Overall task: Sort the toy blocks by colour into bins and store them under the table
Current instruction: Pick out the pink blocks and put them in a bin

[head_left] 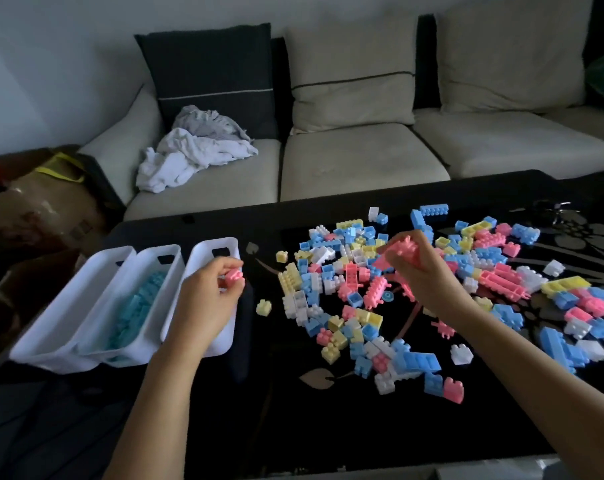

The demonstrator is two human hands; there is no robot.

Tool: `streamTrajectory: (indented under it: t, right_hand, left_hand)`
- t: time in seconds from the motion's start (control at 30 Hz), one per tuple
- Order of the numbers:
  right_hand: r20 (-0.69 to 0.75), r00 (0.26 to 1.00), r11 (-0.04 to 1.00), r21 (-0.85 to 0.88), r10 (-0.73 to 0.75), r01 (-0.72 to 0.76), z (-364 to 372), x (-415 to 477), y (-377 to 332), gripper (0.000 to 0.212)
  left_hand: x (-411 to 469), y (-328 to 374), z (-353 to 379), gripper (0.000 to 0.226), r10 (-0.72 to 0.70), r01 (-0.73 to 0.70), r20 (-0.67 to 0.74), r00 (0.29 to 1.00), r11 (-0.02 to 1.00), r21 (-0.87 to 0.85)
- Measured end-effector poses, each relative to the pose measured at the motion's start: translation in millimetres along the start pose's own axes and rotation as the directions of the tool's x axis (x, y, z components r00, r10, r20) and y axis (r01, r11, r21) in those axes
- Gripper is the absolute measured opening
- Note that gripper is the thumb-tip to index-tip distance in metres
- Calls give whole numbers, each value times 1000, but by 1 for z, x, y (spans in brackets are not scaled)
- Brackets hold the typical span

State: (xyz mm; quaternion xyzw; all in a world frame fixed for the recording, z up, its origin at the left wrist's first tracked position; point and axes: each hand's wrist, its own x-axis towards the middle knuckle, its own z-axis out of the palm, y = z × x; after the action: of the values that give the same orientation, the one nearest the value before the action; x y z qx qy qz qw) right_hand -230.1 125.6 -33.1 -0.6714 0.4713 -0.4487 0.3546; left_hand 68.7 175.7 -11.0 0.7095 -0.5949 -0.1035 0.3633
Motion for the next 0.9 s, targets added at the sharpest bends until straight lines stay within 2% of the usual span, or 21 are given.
streamTrajectory:
  t: [0.03, 0.1, 0.2, 0.33, 0.43, 0.5, 0.63, 0.77, 0.9]
  right_hand:
    - [31, 996, 987, 135, 80, -83, 10, 3, -5, 17]
    - [117, 964, 891, 370, 237, -264, 31, 9, -16, 22]
    - [213, 923, 780, 494, 321, -385, 63, 24, -42, 20]
    - [386, 877, 828, 360, 288, -430, 115, 48, -76, 13]
    - [557, 790, 825, 299, 258, -480, 158, 63, -92, 25]
    - [621, 735, 815, 258, 271, -518, 181, 69, -98, 27]
    - [664, 675, 820, 161, 322, -550, 205, 73, -105, 18]
    - [663, 679, 816, 176, 316, -551, 194, 76, -108, 57]
    - [689, 685, 890, 127, 238, -437, 157, 81, -105, 43]
  left_hand:
    - [1, -7, -6, 21, -41, 41, -28, 999, 999, 16]
    - [2, -17, -17, 22, -102, 102, -43, 994, 995, 6]
    - [4, -24, -24, 24, -154, 154, -4, 988, 988, 3]
    - [4, -38, -34, 28, -194, 192, 50, 980, 981, 41]
    - [1, -48, -40, 32, -216, 208, 113, 970, 975, 76]
    - [0, -50, -42, 33, -205, 191, 137, 969, 975, 109]
    - [2, -54, -40, 39, -256, 240, 134, 957, 963, 125]
    - [2, -51, -38, 39, -259, 245, 91, 962, 959, 141]
    - [2, -37, -35, 33, -181, 180, 10, 983, 979, 96]
